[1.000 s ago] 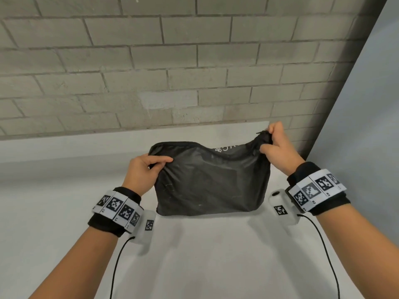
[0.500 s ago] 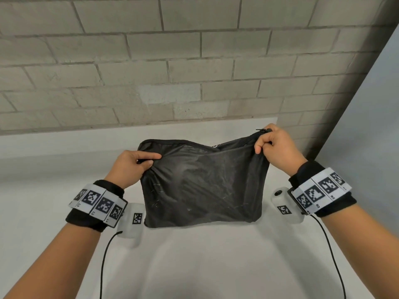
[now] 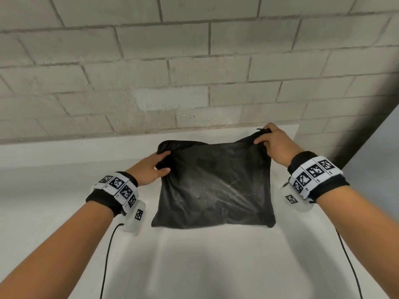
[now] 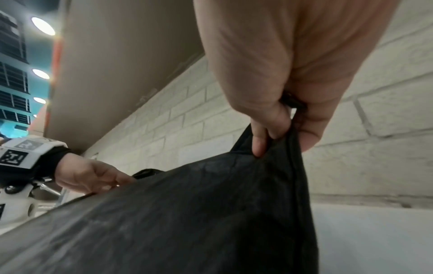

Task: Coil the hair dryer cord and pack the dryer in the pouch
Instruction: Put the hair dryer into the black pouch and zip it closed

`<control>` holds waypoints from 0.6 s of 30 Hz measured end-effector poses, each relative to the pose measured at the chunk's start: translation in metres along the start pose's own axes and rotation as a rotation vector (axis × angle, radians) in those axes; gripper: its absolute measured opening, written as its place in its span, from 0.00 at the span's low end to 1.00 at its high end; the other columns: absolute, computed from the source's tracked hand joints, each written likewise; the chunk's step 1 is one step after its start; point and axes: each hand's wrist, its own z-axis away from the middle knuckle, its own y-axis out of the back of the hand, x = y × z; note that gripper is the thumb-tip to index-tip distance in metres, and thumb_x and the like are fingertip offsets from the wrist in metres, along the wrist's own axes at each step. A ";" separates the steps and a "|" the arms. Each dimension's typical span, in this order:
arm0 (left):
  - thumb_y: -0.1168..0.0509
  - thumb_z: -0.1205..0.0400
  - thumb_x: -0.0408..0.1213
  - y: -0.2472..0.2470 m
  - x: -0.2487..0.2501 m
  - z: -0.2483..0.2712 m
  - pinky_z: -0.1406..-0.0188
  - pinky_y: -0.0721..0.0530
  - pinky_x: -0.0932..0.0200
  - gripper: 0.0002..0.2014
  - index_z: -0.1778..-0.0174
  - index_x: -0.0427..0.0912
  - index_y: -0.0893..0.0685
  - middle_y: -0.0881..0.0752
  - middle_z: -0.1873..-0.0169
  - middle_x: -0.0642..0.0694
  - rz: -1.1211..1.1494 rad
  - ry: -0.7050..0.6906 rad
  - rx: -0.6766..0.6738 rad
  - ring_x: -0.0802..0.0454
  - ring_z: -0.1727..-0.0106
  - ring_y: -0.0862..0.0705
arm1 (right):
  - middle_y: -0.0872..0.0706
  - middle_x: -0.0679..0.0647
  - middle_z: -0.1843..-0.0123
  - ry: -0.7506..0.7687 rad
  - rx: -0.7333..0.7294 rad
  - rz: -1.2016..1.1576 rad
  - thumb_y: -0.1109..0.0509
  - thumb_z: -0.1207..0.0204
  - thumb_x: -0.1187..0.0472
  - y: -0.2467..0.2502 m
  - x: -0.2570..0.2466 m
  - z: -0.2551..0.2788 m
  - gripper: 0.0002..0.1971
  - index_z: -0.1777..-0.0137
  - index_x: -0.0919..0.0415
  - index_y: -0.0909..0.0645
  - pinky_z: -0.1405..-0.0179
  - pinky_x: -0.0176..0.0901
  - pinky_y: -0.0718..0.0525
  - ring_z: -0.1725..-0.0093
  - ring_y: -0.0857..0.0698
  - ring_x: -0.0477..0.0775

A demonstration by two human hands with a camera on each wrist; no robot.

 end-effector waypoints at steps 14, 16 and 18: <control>0.39 0.19 0.43 -0.019 -0.016 -0.098 0.24 0.44 0.60 0.35 0.20 0.45 0.51 0.45 0.19 0.44 -0.131 -0.012 -0.045 0.45 0.21 0.40 | 0.37 0.66 0.26 -0.117 -0.263 0.281 0.40 0.19 0.66 -0.031 0.068 -0.075 0.20 0.28 0.64 0.29 0.28 0.45 0.35 0.32 0.27 0.68; 0.41 0.18 0.44 -0.021 -0.016 -0.104 0.25 0.41 0.59 0.33 0.20 0.45 0.49 0.43 0.20 0.44 -0.147 0.031 -0.074 0.45 0.23 0.36 | 0.39 0.67 0.26 -0.145 -0.299 0.299 0.40 0.19 0.63 -0.034 0.071 -0.077 0.22 0.25 0.63 0.33 0.27 0.47 0.35 0.32 0.27 0.68; 0.43 0.17 0.47 -0.025 -0.018 -0.108 0.26 0.38 0.57 0.30 0.20 0.47 0.46 0.39 0.21 0.43 -0.171 0.077 -0.085 0.43 0.26 0.31 | 0.39 0.68 0.25 -0.194 -0.351 0.326 0.40 0.19 0.61 -0.038 0.075 -0.078 0.25 0.22 0.61 0.39 0.27 0.49 0.34 0.31 0.27 0.68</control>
